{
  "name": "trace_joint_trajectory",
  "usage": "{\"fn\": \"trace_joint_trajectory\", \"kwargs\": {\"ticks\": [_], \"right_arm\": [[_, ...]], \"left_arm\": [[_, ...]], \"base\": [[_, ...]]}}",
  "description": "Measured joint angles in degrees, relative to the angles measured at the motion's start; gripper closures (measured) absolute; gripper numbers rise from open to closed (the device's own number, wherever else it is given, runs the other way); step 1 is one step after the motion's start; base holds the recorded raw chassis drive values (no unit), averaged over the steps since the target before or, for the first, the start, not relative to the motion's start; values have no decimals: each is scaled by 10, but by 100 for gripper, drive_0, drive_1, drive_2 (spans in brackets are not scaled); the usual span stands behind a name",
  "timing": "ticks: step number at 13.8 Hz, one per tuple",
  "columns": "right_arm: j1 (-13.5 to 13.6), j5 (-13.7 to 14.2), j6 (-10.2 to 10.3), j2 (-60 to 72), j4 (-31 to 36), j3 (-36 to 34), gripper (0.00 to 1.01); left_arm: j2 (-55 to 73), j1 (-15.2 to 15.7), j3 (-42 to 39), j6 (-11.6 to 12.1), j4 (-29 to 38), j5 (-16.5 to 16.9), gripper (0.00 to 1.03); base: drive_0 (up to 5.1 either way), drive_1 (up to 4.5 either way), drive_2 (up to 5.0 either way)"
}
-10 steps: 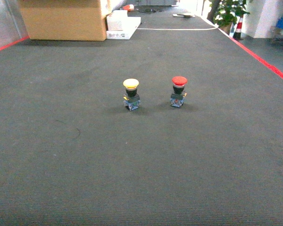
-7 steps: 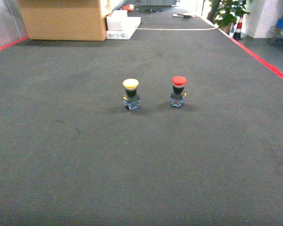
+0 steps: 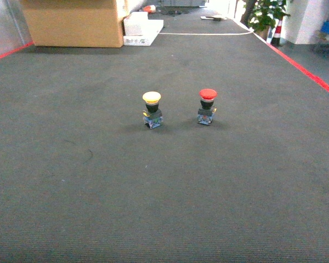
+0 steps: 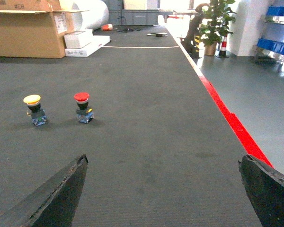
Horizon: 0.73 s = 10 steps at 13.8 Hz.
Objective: Pick blue part to blue bin on bottom shelf
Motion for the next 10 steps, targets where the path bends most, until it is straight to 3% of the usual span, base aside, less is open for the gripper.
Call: {"fn": "trace_joint_trajectory", "kwargs": {"ticks": [6, 8, 10], "right_arm": [[0, 0, 0, 0, -1, 0, 3], [0, 0, 0, 0, 3, 0, 3], [0, -1, 0, 0, 2, 0, 3]], "left_arm": [[1, 0, 0, 0, 0, 0, 59], [-1, 0, 0, 0, 1, 0, 59], [-3, 2, 0, 0, 0, -2, 59]], "base": [[0, 0, 0], [4, -402, 410], [-169, -169, -169]]}}
